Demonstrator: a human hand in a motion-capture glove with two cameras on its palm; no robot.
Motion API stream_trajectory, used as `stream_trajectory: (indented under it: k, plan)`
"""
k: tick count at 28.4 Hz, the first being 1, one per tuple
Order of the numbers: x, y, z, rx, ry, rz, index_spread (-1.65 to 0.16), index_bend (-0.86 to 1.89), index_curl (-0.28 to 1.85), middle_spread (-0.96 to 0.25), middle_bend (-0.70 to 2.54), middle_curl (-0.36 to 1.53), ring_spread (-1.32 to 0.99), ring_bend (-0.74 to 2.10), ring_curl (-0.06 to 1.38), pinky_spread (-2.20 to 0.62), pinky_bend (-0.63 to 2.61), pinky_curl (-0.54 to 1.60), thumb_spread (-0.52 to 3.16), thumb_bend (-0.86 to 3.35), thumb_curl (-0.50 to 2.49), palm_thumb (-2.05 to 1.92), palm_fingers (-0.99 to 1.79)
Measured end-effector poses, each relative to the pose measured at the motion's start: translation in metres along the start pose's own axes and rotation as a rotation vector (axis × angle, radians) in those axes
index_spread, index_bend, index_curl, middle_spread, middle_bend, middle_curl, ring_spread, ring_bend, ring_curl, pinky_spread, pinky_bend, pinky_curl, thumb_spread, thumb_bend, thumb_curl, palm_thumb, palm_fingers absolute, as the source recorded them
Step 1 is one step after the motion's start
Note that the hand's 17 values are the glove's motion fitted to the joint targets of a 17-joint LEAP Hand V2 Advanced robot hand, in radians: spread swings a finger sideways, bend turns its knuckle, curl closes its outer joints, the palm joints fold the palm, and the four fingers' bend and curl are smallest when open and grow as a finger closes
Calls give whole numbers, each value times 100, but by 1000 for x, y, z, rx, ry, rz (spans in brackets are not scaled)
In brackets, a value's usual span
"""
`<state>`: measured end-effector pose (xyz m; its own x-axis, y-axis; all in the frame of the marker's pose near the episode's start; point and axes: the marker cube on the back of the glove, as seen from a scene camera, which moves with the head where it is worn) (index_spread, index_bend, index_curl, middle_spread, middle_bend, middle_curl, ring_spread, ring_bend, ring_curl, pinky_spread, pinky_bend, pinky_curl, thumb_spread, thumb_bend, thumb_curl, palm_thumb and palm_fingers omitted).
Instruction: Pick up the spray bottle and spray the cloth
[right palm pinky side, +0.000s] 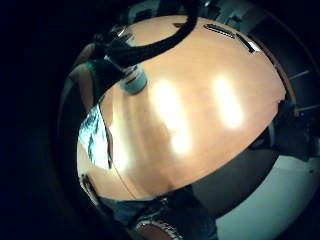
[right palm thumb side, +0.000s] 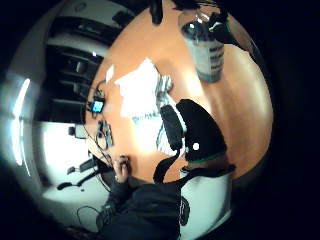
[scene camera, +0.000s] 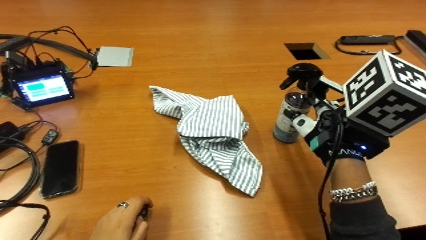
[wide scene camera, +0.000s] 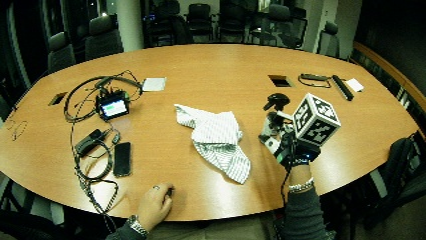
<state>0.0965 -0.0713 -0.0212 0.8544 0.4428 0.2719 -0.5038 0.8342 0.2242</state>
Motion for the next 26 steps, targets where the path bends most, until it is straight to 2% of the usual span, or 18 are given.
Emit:
stream_trajectory:
  k: [5,18,21,26]
  plan:
    - [11,-24,14,51,-90,68,-34,15,30,-2,19,28,1,38,27,19,37,30,122,10,25,58,73]
    - [2,-67,49,143,-499,96,-31,16,32,-4,21,33,-3,30,29,18,30,31,117,10,31,73,71]
    - [-1,-73,56,197,-596,92,-31,16,32,-6,24,34,-5,31,29,18,25,30,115,10,33,78,77]
    - [-3,-89,66,344,-647,36,-30,15,33,-11,31,38,-10,44,33,12,15,26,111,7,35,80,105]
